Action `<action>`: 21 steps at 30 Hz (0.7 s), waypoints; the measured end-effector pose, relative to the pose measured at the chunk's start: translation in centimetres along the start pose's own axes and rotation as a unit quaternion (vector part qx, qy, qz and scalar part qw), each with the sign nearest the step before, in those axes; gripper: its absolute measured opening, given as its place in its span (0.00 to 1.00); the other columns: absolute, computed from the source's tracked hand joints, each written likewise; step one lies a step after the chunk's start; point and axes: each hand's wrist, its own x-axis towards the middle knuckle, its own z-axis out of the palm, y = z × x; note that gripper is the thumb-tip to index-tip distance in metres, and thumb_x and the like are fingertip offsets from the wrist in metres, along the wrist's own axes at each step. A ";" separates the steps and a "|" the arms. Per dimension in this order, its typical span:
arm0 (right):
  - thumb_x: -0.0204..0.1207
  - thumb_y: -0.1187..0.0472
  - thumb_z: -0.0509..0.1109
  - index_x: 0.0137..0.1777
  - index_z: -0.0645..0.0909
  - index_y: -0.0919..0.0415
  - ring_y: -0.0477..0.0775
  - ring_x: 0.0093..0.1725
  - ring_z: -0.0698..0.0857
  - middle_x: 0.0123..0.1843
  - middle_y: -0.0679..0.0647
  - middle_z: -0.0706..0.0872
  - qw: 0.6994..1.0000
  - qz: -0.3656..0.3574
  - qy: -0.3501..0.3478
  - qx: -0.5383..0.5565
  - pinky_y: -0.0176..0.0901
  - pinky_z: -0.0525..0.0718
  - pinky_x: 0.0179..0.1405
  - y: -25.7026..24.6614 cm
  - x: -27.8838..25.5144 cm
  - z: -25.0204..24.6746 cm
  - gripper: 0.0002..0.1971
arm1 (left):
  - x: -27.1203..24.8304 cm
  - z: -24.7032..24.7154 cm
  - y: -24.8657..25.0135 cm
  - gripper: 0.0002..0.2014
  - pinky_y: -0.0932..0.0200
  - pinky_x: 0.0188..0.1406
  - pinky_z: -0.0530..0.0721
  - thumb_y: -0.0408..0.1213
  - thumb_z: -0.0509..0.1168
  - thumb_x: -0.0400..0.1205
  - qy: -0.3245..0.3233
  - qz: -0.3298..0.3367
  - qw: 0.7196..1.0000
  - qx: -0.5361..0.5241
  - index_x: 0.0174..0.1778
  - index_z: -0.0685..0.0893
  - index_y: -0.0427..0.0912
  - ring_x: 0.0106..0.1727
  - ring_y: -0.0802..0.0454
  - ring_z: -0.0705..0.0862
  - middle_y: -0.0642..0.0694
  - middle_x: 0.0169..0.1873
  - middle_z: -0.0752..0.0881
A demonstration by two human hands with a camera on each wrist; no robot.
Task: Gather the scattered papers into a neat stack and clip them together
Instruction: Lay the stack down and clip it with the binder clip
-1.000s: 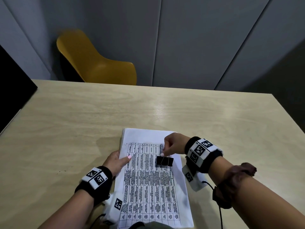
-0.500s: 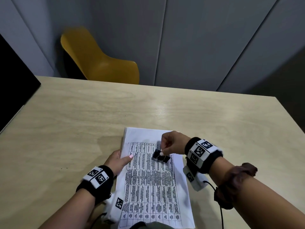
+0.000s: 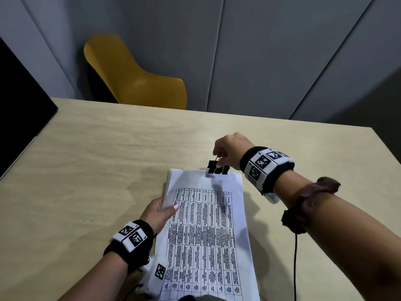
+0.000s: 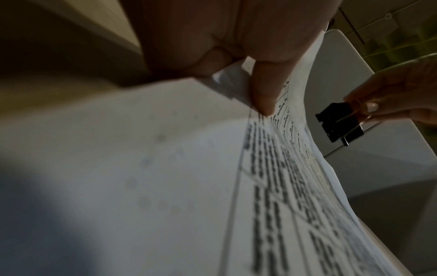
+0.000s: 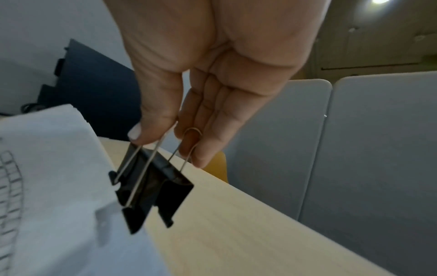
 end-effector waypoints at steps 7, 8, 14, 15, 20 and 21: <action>0.68 0.60 0.77 0.53 0.85 0.60 0.54 0.52 0.85 0.49 0.54 0.90 0.990 -0.105 -0.073 -0.066 0.35 0.74 0.45 -2.4 2.7 -0.1 0.14 | -0.2 0.0 0.3 0.04 0.42 0.63 0.79 0.36 0.65 0.81 -0.006 0.008 1.000 0.005 0.48 0.83 0.48 0.58 0.38 0.84 0.38 0.52 0.88; 0.67 0.61 0.78 0.52 0.85 0.60 0.53 0.49 0.85 0.48 0.54 0.91 0.989 -0.112 -0.086 -0.052 0.36 0.77 0.46 -2.7 3.0 0.2 0.13 | -0.3 -0.1 0.3 0.05 0.42 0.63 0.79 0.36 0.65 0.80 -0.006 0.008 1.000 -0.002 0.49 0.82 0.49 0.58 0.39 0.84 0.39 0.52 0.88; 0.68 0.59 0.78 0.65 0.80 0.57 0.50 0.58 0.85 0.61 0.53 0.87 0.985 -0.064 -0.134 0.085 0.47 0.79 0.66 -1.8 3.1 1.4 0.25 | -0.6 -0.4 0.0 0.21 0.34 0.66 0.77 0.53 0.72 0.68 -0.009 0.016 0.999 -0.041 0.55 0.83 0.51 0.58 0.42 0.86 0.45 0.53 0.90; 0.66 0.56 0.79 0.70 0.75 0.55 0.51 0.64 0.82 0.66 0.52 0.84 0.983 -0.057 -0.155 0.086 0.48 0.76 0.70 -1.6 2.8 1.6 0.32 | -0.5 -0.5 -0.1 0.18 0.34 0.66 0.76 0.48 0.70 0.72 -0.008 0.014 0.999 -0.039 0.57 0.83 0.49 0.59 0.42 0.85 0.45 0.54 0.89; 0.62 0.52 0.81 0.71 0.73 0.49 0.54 0.66 0.81 0.66 0.51 0.84 0.974 -0.008 -0.216 0.063 0.47 0.76 0.67 -1.2 1.5 3.2 0.36 | -0.3 -0.4 -0.2 0.12 0.36 0.67 0.76 0.36 0.66 0.80 -0.007 0.018 0.999 -0.027 0.59 0.83 0.42 0.58 0.44 0.86 0.43 0.53 0.90; 0.66 0.54 0.79 0.67 0.78 0.51 0.55 0.60 0.83 0.60 0.52 0.86 0.974 -0.010 -0.216 0.067 0.47 0.79 0.63 -1.2 1.2 3.5 0.28 | -0.3 -0.4 -0.1 0.10 0.37 0.67 0.77 0.35 0.66 0.80 -0.006 0.016 1.000 -0.025 0.57 0.83 0.42 0.57 0.44 0.86 0.43 0.52 0.90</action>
